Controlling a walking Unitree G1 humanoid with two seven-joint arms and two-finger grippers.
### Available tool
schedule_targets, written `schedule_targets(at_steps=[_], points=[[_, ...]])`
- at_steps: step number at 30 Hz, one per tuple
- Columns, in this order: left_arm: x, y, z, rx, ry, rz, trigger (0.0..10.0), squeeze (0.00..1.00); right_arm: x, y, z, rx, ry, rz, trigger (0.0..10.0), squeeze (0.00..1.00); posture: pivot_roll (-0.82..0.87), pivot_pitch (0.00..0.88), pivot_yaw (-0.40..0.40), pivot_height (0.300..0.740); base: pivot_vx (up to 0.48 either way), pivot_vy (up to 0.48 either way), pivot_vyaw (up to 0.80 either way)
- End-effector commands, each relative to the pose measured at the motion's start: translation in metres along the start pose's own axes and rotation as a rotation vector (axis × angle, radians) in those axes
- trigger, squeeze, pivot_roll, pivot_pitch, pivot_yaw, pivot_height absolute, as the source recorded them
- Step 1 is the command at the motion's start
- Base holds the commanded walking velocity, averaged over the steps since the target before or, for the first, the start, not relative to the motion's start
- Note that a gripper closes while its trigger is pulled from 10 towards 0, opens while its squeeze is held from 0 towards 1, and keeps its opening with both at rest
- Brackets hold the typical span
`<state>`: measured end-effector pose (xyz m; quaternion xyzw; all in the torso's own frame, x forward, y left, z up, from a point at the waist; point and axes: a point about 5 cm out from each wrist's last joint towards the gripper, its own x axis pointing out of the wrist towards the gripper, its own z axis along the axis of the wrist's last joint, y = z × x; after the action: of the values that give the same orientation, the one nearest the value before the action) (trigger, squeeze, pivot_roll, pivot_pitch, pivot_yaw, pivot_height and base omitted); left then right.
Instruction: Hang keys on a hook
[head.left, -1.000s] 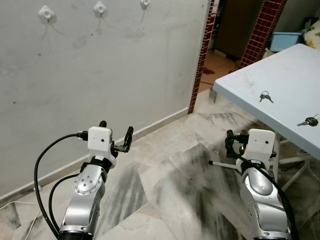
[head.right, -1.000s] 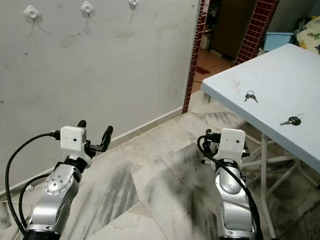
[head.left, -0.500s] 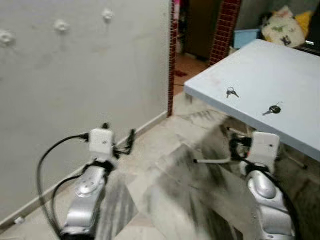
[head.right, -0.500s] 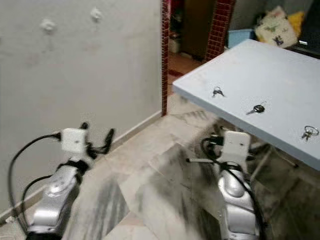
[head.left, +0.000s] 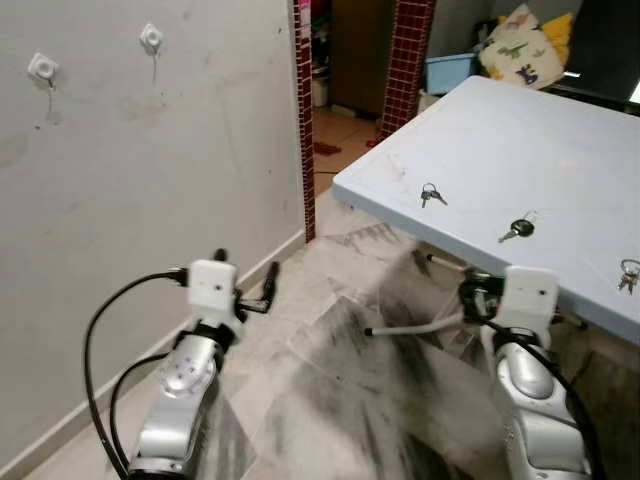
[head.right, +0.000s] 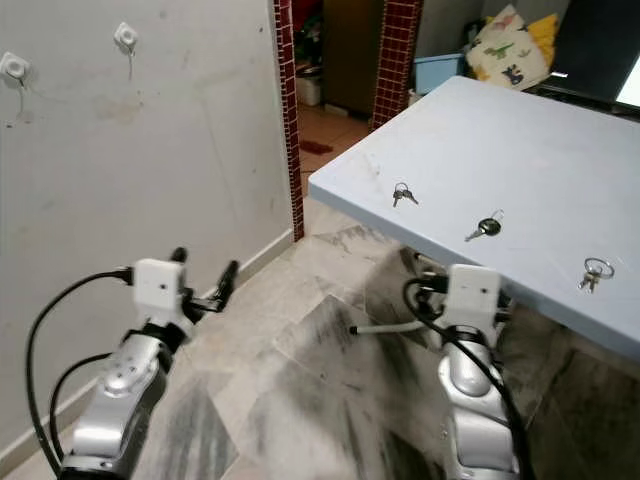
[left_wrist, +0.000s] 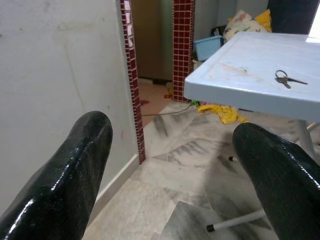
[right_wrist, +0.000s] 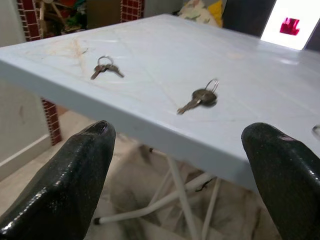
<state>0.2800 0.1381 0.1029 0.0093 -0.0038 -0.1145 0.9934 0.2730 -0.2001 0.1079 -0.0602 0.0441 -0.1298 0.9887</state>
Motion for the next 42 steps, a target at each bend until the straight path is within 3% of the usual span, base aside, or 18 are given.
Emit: schedule_targets(at_steps=[1,9,33,42], points=[[-0.004,0.011,-0.001,0.017,0.017,0.036,10.0,0.00,-0.001,0.011,0.005,0.021,-0.010,0.039,10.0,0.00,-0.08,0.015,0.023,0.740,0.000,0.000,0.00],[0.000,0.011,0.005,0.011,-0.004,0.029,10.0,0.00,0.000,0.017,0.012,0.036,-0.036,0.070,10.0,0.00,-0.07,0.014,0.022,0.740,0.000,0.000,0.00],[0.001,0.009,0.006,0.009,-0.010,0.018,10.0,0.00,0.004,0.017,0.011,0.033,-0.027,0.082,10.0,0.00,-0.07,0.004,0.012,0.740,0.212,0.000,-0.77],[-0.001,0.008,0.003,0.008,-0.004,0.012,10.0,0.00,0.003,0.017,0.013,0.021,-0.038,0.091,10.0,0.00,-0.07,0.003,0.008,0.740,0.029,0.000,-0.05]])
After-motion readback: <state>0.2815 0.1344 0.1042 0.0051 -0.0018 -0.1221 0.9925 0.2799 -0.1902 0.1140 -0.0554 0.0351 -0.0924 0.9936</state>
